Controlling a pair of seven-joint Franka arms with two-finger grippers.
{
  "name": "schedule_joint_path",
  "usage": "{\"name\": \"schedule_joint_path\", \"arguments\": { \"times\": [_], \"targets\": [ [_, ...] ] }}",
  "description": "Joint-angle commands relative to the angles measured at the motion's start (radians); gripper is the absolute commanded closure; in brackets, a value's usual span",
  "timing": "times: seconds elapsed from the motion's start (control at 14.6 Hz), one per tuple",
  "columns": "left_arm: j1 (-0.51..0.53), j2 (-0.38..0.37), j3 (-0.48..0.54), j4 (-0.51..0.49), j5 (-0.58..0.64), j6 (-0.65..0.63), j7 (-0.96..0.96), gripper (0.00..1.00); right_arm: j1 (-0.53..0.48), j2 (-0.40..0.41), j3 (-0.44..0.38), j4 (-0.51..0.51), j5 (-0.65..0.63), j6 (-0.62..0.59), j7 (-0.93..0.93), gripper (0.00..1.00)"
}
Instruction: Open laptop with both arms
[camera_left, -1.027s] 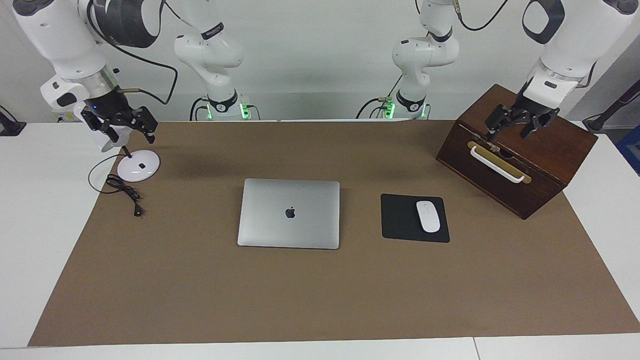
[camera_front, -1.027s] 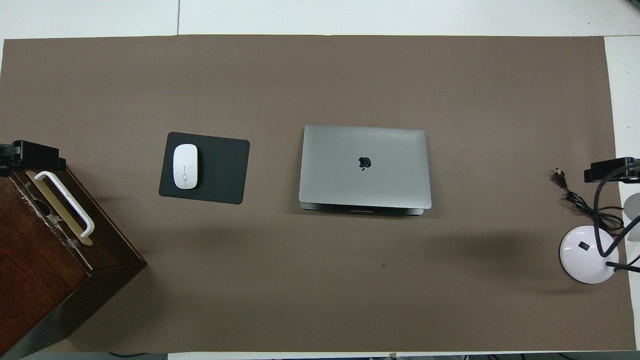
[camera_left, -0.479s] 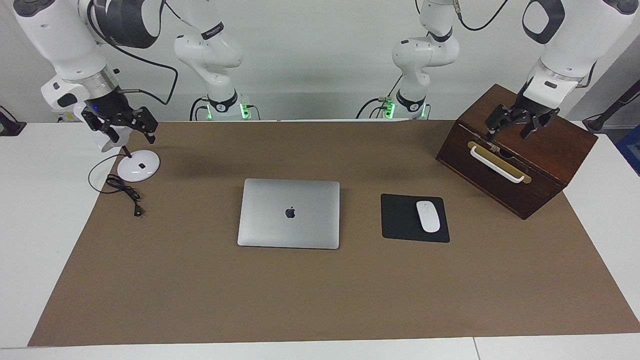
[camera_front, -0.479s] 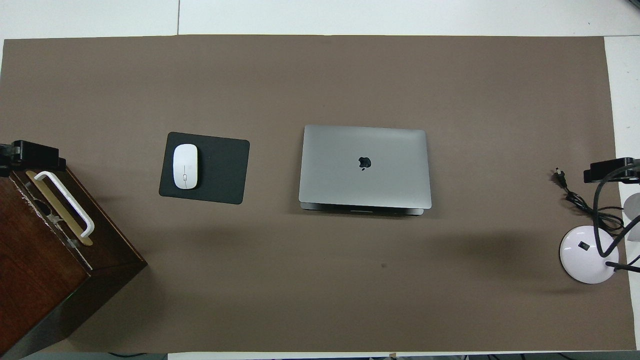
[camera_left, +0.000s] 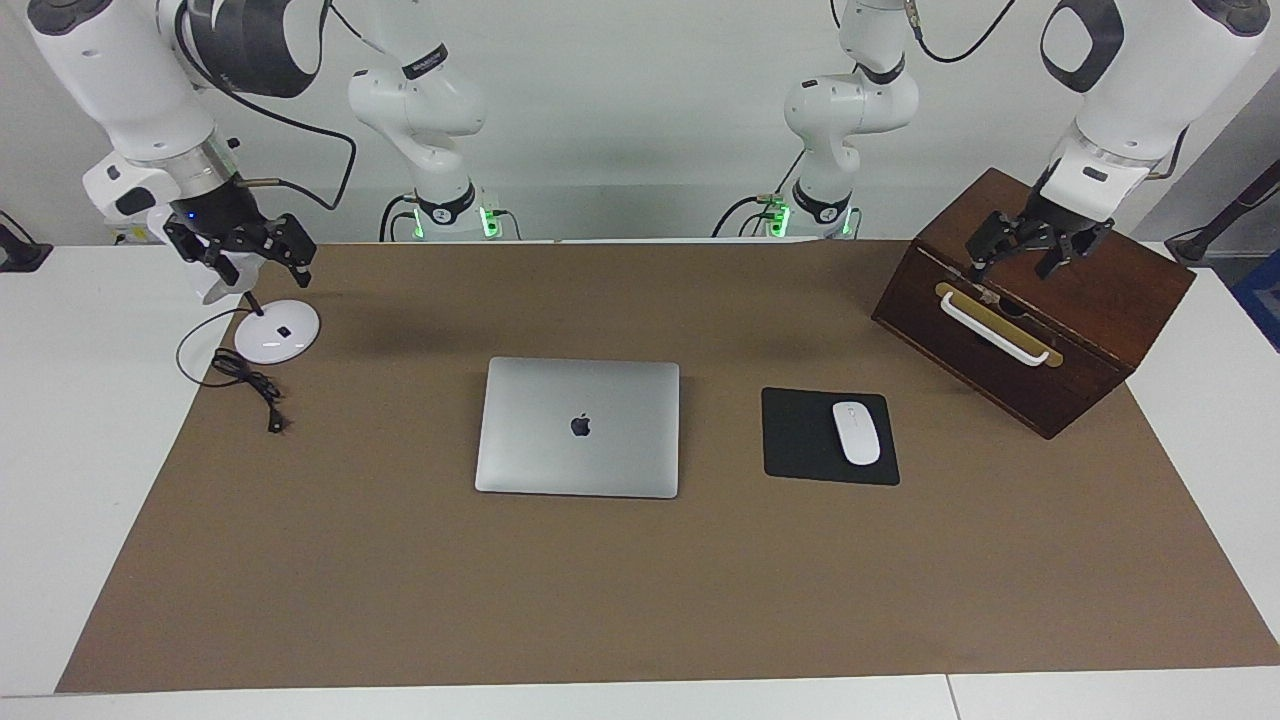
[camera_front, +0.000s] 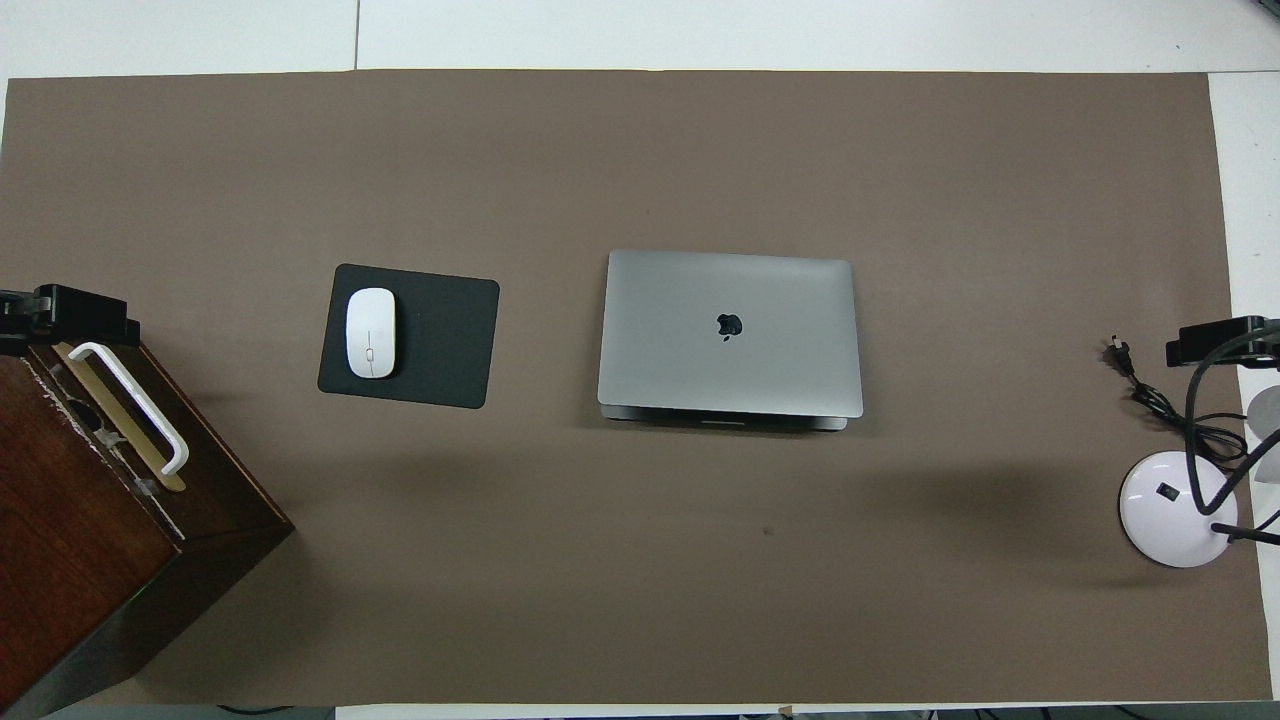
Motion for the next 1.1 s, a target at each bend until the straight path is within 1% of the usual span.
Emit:
{"name": "schedule_joint_path", "arguments": {
  "times": [0.0,0.41,0.62,0.68,0.75,0.82,0.89,0.96,1.03],
  "targets": [
    [0.005,-0.015,0.000,-0.020,-0.011,0.033,-0.006,0.00,-0.017,-0.006,0.007,-0.024,-0.003,0.028,-0.034,0.00],
    [-0.001,-0.013,0.001,-0.020,-0.009,0.036,-0.009,0.00,-0.017,-0.008,0.007,-0.048,-0.003,0.054,-0.034,0.00],
    [0.002,-0.013,0.001,-0.020,-0.009,0.037,-0.009,0.00,-0.026,-0.012,0.007,-0.073,-0.003,0.092,-0.031,0.00],
    [0.003,-0.013,0.001,-0.020,-0.009,0.040,-0.011,0.04,-0.026,-0.012,0.007,-0.077,0.000,0.112,-0.020,0.00],
    [0.005,-0.013,0.001,-0.020,-0.009,0.042,-0.011,0.23,-0.020,-0.012,0.009,-0.082,0.004,0.141,-0.013,0.01],
    [0.005,-0.013,0.001,-0.020,-0.011,0.043,-0.011,0.58,-0.014,-0.011,0.009,-0.086,0.007,0.172,0.004,0.01],
    [0.008,-0.013,0.001,-0.020,-0.011,0.043,-0.009,0.96,-0.009,-0.009,0.009,-0.099,0.029,0.208,0.035,0.02],
    [0.010,-0.013,0.000,-0.020,-0.011,0.043,-0.011,1.00,0.013,-0.009,0.009,-0.123,0.070,0.253,0.071,0.03],
    [0.010,-0.013,0.000,-0.020,-0.011,0.043,-0.011,1.00,0.038,-0.014,0.009,-0.152,0.099,0.300,0.117,0.03]
  ]
}}
